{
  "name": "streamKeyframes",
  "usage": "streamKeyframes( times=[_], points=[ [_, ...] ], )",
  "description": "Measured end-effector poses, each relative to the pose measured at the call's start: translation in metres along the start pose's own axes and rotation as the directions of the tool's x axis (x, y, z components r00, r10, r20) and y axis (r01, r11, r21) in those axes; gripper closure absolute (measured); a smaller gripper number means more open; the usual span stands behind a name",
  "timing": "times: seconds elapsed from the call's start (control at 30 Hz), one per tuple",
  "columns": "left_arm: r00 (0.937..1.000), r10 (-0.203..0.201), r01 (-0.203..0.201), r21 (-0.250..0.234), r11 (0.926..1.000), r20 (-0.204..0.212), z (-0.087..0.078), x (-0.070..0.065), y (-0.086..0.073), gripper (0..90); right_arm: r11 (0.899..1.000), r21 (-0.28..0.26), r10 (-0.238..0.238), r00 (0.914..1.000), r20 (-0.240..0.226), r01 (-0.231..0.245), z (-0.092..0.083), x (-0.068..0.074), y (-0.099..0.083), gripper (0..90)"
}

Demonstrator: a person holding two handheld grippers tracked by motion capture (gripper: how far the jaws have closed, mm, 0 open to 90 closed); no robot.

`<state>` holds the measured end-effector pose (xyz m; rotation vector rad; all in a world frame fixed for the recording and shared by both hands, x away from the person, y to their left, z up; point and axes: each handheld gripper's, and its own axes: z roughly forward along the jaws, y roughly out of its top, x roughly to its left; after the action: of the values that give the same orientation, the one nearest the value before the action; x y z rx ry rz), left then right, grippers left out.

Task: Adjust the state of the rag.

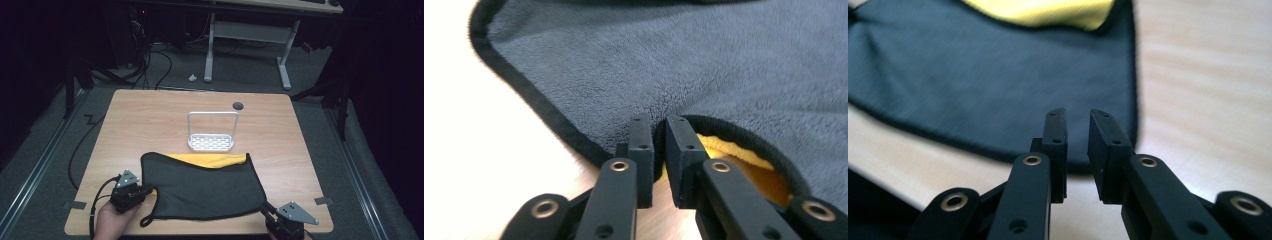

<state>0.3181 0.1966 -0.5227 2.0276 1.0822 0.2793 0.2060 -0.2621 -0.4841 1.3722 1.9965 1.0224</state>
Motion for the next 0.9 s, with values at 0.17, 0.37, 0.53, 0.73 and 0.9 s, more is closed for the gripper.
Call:
streamKeyframes(
  times=[0.17, 0.37, 0.53, 0.73, 0.9],
  points=[
    [0.9990, -0.037, 0.035, -0.064, 0.9973, -0.027, -0.023, -0.003, -0.005, 77.0, 0.999, 0.025, -0.030, 0.9995, 0.013, 0.030, 0.052, -0.008, 0.028, 75.4],
    [0.9997, -0.023, 0.023, -0.123, 0.9921, 0.002, -0.031, -0.018, 0.004, 72.6, 0.988, 0.147, -0.042, 0.9979, 0.050, 0.034, 0.122, -0.023, 0.045, 75.8],
    [0.9972, -0.001, 0.005, -0.053, 0.9986, 0.074, -0.006, -0.031, 0.007, 69.3, 0.986, 0.162, -0.049, 0.9976, 0.049, 0.041, 0.107, -0.021, 0.029, 76.7],
    [0.9976, 0.031, -0.033, 0.021, 0.9992, 0.061, 0.014, -0.031, -0.004, 71.5, 0.986, 0.162, -0.046, 0.9982, 0.039, 0.039, 0.053, -0.020, -0.008, 73.8],
    [0.9973, 0.004, -0.005, 0.015, 0.9999, 0.074, 0.008, -0.026, -0.010, 72.0, 0.993, 0.111, -0.027, 0.9993, 0.026, 0.024, 0.056, -0.020, 0.001, 63.1]
  ],
)
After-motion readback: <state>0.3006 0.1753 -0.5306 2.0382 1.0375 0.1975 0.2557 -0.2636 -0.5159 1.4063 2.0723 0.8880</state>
